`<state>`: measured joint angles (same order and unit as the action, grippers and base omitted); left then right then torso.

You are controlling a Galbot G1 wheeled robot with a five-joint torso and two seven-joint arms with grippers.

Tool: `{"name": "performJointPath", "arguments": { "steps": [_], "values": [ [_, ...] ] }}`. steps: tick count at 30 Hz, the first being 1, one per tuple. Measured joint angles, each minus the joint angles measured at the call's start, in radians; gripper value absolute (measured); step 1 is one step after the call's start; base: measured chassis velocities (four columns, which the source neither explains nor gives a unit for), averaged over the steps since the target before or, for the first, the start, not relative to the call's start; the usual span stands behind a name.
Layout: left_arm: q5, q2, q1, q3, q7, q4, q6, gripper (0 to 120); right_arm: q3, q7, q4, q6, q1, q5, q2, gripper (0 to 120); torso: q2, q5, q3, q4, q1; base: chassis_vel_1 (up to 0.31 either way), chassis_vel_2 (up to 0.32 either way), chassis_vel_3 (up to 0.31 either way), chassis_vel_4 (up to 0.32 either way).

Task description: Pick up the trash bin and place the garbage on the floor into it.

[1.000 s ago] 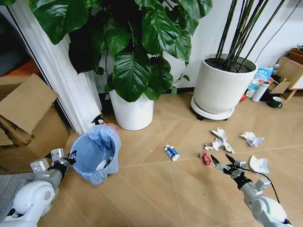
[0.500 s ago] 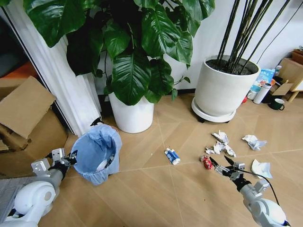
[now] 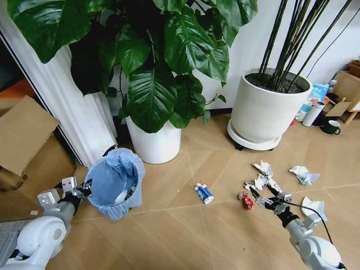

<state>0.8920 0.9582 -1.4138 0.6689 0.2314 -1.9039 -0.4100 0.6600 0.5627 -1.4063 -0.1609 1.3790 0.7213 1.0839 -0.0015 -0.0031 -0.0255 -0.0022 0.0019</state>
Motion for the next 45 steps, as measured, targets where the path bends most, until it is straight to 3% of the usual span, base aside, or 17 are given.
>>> {"name": "performJointPath", "arguments": {
  "steps": [28,36,45],
  "values": [
    [0.007,-0.005,0.023,-0.012,-0.001,0.024,-0.001,0,-0.077,0.043,0.058,-0.008,-0.059,-0.031,-0.009,100,0.0,0.0001,0.0,-0.0003,0.0,-0.155,-0.041,0.15,0.045],
    [0.007,-0.003,0.022,-0.011,0.001,0.028,-0.001,0,-0.121,0.059,0.103,-0.061,-0.11,-0.134,0.0,100,0.0,-0.0002,0.0,-0.0003,0.0,-0.161,0.016,0.183,-0.001],
    [0.01,-0.024,0.017,-0.014,0.006,0.026,-0.005,0,-0.391,0.039,0.142,-0.064,-0.261,-0.168,0.001,100,0.0,-0.0001,0.0,0.0002,0.0,-0.01,0.01,0.012,-0.017]
  ]
}}
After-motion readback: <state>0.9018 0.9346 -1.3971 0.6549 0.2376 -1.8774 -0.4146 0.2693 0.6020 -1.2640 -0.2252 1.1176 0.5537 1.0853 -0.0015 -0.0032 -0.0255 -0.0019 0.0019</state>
